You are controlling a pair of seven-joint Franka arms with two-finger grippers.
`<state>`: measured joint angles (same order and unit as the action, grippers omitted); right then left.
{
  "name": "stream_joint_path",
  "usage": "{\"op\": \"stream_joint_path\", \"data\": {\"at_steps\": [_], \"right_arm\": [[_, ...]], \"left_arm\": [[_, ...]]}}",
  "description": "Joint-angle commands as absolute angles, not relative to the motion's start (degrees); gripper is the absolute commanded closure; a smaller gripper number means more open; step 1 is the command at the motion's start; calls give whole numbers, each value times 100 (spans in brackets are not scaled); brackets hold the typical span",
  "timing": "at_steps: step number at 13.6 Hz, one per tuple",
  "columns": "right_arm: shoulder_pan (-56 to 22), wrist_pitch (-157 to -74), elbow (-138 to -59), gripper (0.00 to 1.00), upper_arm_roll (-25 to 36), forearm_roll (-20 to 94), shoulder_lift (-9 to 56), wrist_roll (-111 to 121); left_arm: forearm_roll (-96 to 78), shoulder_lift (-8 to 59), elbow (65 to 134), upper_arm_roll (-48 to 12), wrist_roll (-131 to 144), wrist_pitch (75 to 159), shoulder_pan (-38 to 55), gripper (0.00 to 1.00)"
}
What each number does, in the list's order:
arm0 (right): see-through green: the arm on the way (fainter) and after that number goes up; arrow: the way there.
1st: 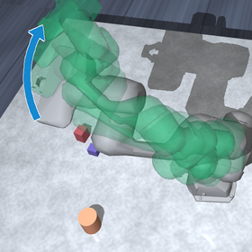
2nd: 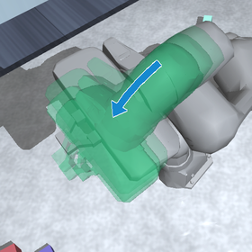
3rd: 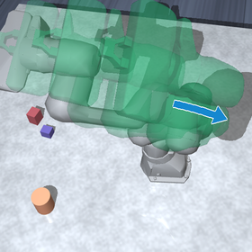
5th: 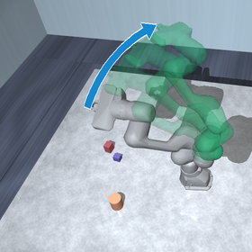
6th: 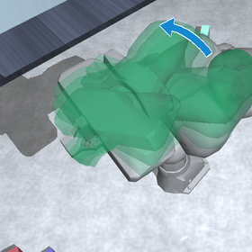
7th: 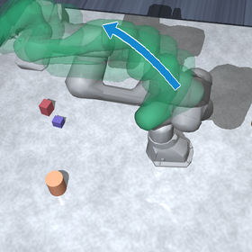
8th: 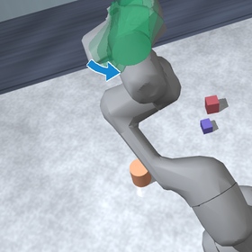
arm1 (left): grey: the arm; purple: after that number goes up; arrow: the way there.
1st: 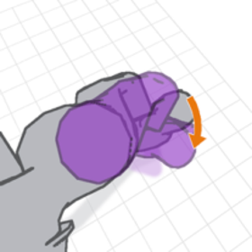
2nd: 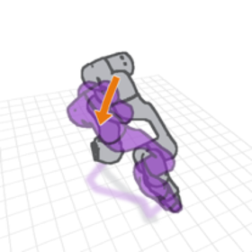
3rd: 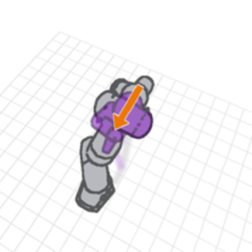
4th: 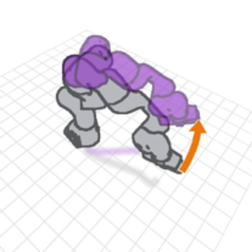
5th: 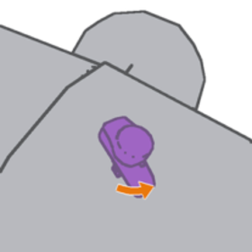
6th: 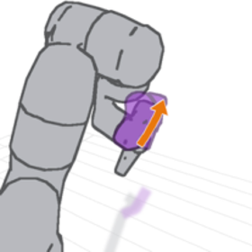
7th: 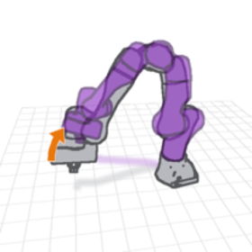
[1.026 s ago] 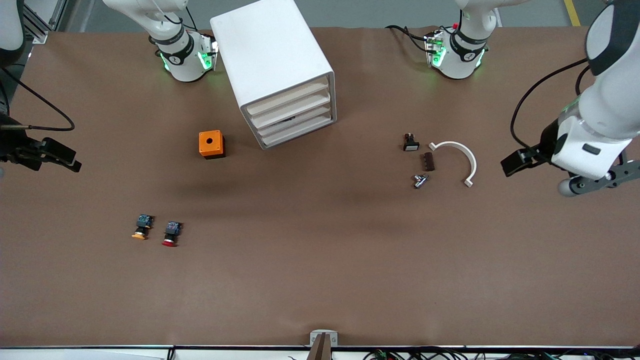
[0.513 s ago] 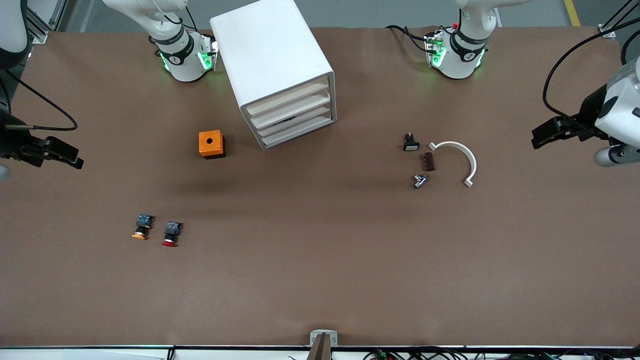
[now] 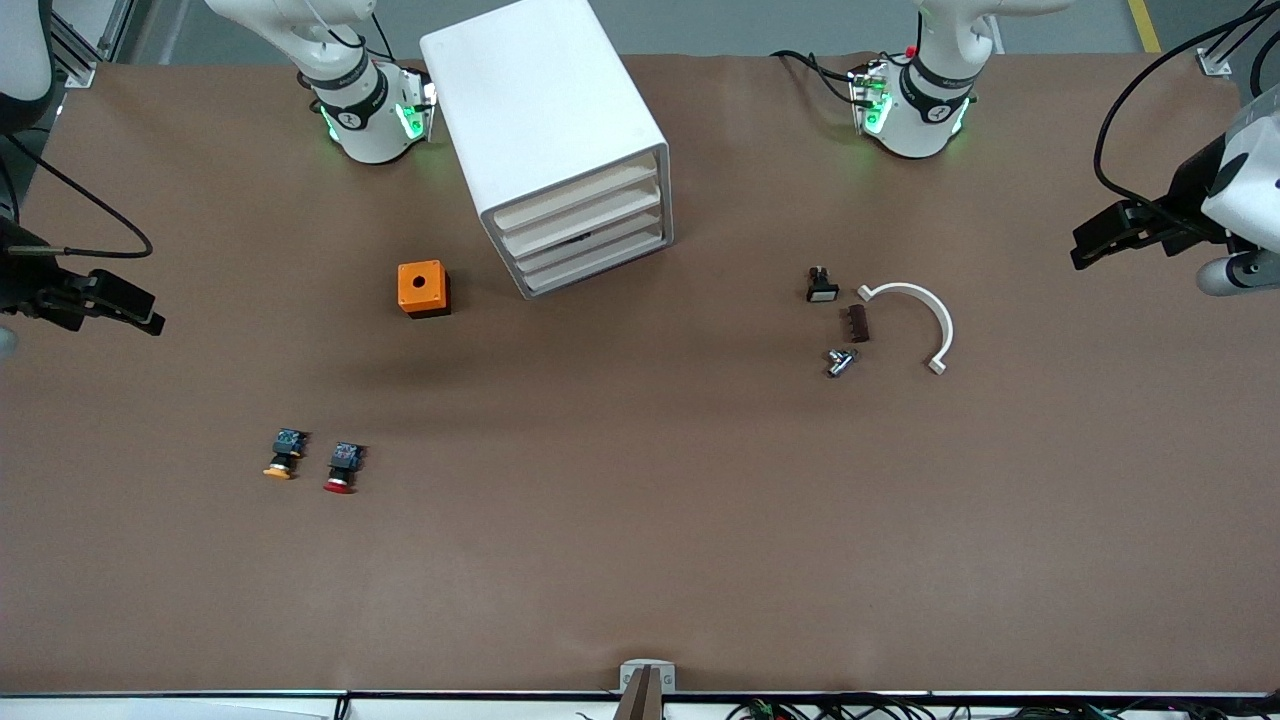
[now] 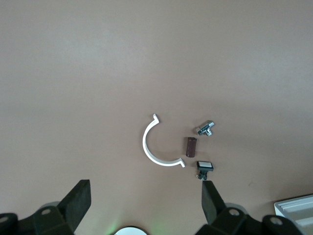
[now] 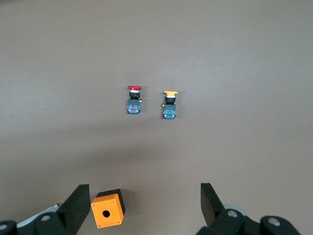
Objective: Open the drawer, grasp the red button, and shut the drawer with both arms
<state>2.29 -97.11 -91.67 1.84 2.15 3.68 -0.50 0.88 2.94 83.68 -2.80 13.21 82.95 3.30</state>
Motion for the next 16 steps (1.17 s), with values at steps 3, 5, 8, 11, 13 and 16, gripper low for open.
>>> {"op": "stream_joint_path", "data": {"at_steps": [3,5,8,11,13,16], "right_arm": [[273,-9703,-9246,0,106,-86,237,-88],[203,-9703,-9229,0,97,-290,237,-97],[237,-9686,-9229,0,114,-238,229,-97],[211,-9703,-9290,0,114,-229,150,-97],[228,-9782,-9395,0,106,-229,106,-97],[229,-9888,-9545,0,114,-150,-17,-97]], "left_arm": [[53,343,8279,-211,1274,8288,361,0],[53,404,8323,-211,1283,8375,369,0],[62,387,8367,-211,1354,8385,404,0],[88,404,8341,-202,1266,8385,404,0],[105,413,8332,-202,1283,8394,395,0],[105,413,8323,-202,1257,8394,360,0]]}}
